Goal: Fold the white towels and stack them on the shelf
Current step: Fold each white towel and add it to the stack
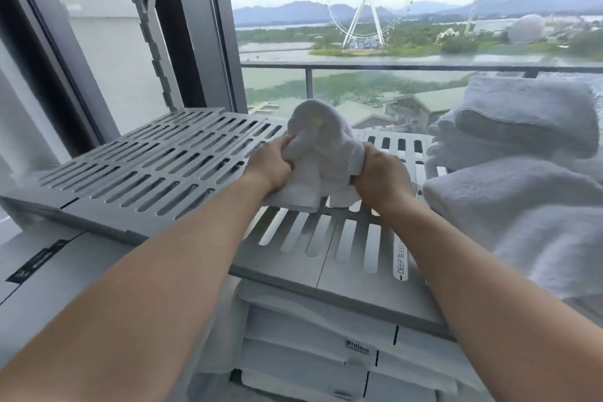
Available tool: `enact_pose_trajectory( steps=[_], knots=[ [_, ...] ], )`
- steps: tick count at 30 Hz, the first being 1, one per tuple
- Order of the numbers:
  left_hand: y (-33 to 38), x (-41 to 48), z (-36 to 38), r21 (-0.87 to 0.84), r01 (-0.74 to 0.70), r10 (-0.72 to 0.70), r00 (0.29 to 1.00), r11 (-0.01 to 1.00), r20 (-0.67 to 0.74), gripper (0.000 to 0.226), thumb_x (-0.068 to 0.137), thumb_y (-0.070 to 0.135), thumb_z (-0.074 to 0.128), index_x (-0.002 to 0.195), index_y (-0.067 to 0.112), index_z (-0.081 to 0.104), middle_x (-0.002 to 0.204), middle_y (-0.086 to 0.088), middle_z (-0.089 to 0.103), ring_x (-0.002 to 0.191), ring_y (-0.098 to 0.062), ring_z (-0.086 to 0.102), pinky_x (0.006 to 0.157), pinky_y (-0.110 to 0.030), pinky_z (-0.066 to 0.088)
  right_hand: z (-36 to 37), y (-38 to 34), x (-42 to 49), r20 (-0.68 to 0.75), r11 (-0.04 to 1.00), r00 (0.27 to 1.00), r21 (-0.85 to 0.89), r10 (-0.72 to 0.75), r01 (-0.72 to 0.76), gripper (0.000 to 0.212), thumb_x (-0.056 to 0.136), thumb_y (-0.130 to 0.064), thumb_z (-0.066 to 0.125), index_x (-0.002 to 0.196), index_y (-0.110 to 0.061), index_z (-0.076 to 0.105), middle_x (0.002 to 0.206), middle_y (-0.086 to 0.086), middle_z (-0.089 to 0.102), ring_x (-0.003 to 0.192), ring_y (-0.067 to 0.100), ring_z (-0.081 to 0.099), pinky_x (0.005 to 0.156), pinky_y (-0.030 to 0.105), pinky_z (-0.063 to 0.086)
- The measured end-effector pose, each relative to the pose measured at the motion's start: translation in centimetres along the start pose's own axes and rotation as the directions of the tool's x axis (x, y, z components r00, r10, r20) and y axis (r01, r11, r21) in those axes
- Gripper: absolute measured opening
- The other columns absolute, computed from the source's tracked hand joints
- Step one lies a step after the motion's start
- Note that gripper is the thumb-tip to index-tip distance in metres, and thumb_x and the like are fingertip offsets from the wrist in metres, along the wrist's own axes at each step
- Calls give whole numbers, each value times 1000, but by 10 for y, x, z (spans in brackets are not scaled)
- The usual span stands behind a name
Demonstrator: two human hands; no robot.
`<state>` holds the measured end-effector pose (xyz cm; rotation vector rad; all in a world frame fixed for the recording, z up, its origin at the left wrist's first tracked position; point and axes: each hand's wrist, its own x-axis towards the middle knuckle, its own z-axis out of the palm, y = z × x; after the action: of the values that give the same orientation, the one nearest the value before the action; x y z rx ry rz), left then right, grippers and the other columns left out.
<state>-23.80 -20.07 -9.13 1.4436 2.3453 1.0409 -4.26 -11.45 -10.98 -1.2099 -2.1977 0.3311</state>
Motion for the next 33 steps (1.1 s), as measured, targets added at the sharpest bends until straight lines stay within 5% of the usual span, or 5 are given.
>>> enact_pose_trajectory(
  steps=[7,14,21,28,33],
  knots=[
    [6,8,-48,66,-83,67,975,994,212,67,86,0,43,141,38,53,125,-3,62,104,-25,59,83,-32,53,-10,-21,-9,-58,927,972,317,229,-200,37,77,-28,71,113,-25,64,102,2,71,96,28,64,77,35,48],
    [-17,11,-125,293,-233,131,935,927,331,56,86,1,45,121,37,69,121,-1,64,102,-21,58,87,-29,45,-21,-72,-36,135,620,969,748,207,-237,12,70,-20,73,80,-20,80,78,4,76,74,21,72,68,36,57],
    [-35,31,-171,608,-291,417,906,739,-72,37,88,11,57,114,33,72,127,-8,66,117,-36,58,101,-44,43,-39,-76,-61,163,518,922,787,350,-336,22,104,-25,46,89,-20,62,71,-12,73,65,6,69,62,22,59],
    [-67,5,-87,170,-393,320,885,904,339,30,101,40,51,81,26,70,91,2,71,81,-15,63,80,-35,48,-26,-58,-72,109,407,763,794,637,-452,24,94,-31,69,106,-10,67,90,3,73,78,20,69,80,37,56],
    [-60,1,-69,90,-390,337,873,916,352,57,99,55,48,56,19,40,51,0,41,53,-18,41,60,-38,38,-19,-52,-55,65,493,772,735,633,-466,46,95,-42,61,129,-11,62,112,3,64,98,18,61,83,33,48]
  ],
)
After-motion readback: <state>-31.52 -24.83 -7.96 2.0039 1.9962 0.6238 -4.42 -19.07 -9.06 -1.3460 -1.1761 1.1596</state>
